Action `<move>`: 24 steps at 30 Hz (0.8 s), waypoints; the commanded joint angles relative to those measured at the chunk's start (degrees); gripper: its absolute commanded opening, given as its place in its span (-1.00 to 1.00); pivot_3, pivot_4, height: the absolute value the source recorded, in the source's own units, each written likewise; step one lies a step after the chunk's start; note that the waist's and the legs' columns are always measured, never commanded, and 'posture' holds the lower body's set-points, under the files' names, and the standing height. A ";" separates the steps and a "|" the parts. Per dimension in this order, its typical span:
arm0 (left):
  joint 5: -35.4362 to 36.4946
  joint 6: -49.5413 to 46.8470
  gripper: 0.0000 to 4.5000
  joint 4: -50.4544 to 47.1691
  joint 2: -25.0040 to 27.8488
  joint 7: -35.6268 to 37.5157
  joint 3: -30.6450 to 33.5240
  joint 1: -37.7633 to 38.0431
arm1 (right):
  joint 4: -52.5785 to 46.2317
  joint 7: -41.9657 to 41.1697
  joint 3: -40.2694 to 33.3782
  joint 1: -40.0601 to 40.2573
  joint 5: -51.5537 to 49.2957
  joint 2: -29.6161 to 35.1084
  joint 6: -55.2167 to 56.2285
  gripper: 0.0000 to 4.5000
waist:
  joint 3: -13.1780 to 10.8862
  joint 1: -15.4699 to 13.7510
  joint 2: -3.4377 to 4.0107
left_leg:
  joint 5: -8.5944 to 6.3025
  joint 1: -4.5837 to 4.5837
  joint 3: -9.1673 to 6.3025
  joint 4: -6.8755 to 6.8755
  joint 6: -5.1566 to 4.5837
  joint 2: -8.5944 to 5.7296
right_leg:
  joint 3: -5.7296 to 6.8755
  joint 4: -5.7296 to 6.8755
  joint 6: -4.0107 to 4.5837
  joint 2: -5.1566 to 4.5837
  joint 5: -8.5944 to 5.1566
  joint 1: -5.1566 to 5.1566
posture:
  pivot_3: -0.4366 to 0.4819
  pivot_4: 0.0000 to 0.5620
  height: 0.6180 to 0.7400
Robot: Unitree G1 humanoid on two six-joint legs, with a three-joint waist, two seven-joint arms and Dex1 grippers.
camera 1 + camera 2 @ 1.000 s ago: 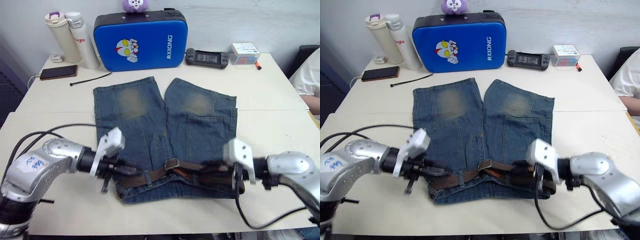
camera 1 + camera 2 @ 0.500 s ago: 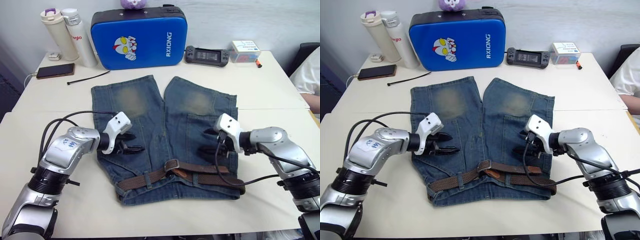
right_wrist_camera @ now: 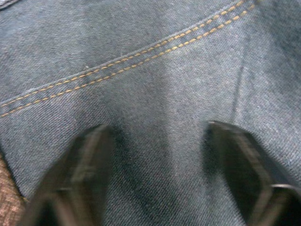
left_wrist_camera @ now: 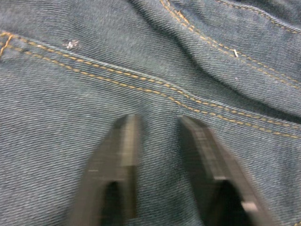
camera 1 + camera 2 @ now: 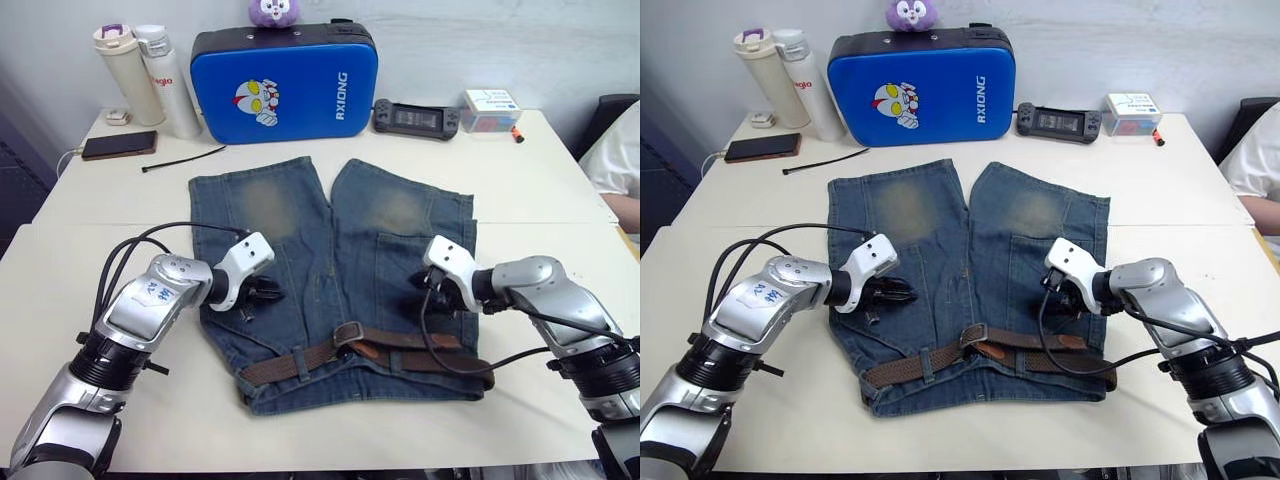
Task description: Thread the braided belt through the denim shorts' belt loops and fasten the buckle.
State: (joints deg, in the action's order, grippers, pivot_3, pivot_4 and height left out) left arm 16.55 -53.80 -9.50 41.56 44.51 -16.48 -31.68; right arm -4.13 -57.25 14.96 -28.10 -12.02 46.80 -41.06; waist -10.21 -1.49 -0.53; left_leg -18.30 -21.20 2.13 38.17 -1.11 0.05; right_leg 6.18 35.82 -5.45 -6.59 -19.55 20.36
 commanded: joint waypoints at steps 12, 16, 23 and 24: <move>-2.64 5.53 -1.00 5.37 -4.32 -2.48 4.50 -1.80 | -3.25 0.15 -4.39 -2.30 -2.51 -2.30 -2.83 -0.97 | 0.00 0.01 -0.04 | -0.02 0.00 -0.02 0.01 0.03 -0.02 | 0.01 -0.21 -0.01 -0.04 0.01 -0.02 | -0.05 -0.47 0.75; -5.20 11.33 -1.00 11.51 -5.83 -4.50 5.68 -5.29 | 1.54 2.50 -5.31 -7.00 -0.47 -3.46 -0.22 -0.97 | -0.14 0.14 0.04 | 0.07 -0.16 0.03 0.03 0.02 -0.06 | -0.03 -0.03 -0.04 -0.04 0.04 0.25 | -0.05 -0.47 0.75; -11.91 27.80 -1.00 32.03 -8.86 -6.56 4.32 -15.87 | 19.85 7.74 -2.76 -17.39 6.43 -8.65 12.06 -0.97 | -0.19 0.24 0.01 | 0.13 -0.40 0.12 0.04 -0.01 -0.11 | 0.02 0.16 -0.07 0.01 0.05 0.50 | -0.05 -0.47 0.75; -12.89 30.44 -1.00 35.01 -9.31 -6.69 4.13 -17.12 | 21.75 7.97 -2.49 -18.25 6.96 -9.51 13.21 -0.97 | -0.19 0.25 0.01 | 0.14 -0.42 0.12 0.02 -0.01 -0.13 | 0.02 0.15 -0.07 0.02 0.06 0.52 | -0.05 -0.47 0.75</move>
State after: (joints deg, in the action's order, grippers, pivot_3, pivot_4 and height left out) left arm 5.92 -28.23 21.63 32.40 38.73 -12.88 -47.10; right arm 15.15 -50.37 13.06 -44.93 -6.61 37.78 -30.90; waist -10.41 -1.24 -0.52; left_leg -18.16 -21.64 2.26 38.18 -1.12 -0.08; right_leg 6.22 35.97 -5.53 -6.56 -19.49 20.89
